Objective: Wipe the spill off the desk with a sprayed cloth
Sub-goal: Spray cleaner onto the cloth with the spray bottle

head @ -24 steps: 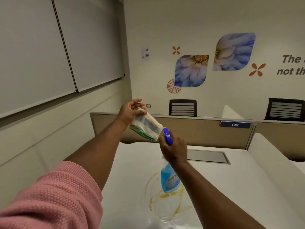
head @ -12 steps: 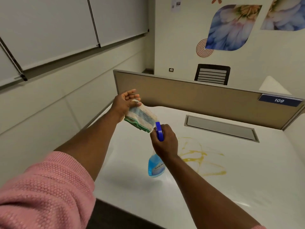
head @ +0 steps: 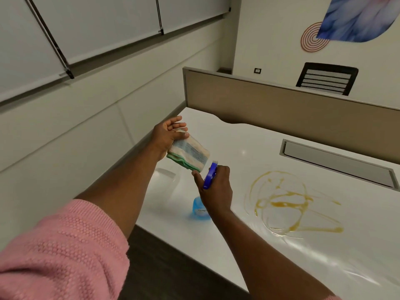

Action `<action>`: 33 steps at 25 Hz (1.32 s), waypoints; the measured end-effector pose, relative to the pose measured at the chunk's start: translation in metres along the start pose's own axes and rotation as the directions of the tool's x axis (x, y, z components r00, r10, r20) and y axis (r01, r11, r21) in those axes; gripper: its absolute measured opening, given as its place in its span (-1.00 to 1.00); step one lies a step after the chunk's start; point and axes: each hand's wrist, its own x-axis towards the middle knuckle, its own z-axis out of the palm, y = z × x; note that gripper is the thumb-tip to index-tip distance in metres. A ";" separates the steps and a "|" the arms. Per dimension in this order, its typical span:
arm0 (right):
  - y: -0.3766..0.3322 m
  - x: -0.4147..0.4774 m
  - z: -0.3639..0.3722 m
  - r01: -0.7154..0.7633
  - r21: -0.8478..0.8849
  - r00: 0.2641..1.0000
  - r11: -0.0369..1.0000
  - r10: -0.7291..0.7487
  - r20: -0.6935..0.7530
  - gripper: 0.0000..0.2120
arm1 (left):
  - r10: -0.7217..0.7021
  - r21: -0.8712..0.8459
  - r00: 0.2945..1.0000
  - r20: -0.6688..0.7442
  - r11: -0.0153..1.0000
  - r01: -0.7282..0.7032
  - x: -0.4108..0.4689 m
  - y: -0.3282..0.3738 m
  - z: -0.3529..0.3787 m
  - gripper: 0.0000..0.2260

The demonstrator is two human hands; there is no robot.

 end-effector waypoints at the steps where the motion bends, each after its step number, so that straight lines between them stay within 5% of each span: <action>1: -0.002 -0.001 0.006 -0.007 -0.011 1.000 1.000 0.007 0.006 -0.35 | -0.003 0.004 1.000 -0.002 1.000 0.003 0.001 -0.002 -0.005 -0.43; 19: 0.005 -0.013 -0.017 -0.091 -0.165 0.974 0.982 0.122 0.189 0.22 | 0.068 -0.049 0.981 0.182 0.997 -0.060 0.037 0.017 0.035 -0.42; 26: 0.012 -0.021 -0.078 0.068 -0.122 0.994 0.990 -0.077 -0.074 -0.11 | 0.110 -0.148 0.941 0.320 0.987 -0.065 0.027 0.043 0.096 -0.48; 30: 0.006 0.001 -0.118 -0.065 0.127 0.955 0.990 0.099 -0.279 -0.18 | 0.130 -0.206 0.909 0.396 0.977 -0.050 0.004 0.057 0.140 -0.46; 33: 0.001 0.021 -0.146 -0.157 0.458 0.907 0.875 0.311 -0.283 -0.07 | 0.133 -0.271 0.889 0.438 0.962 -0.010 -0.016 0.062 0.173 -0.43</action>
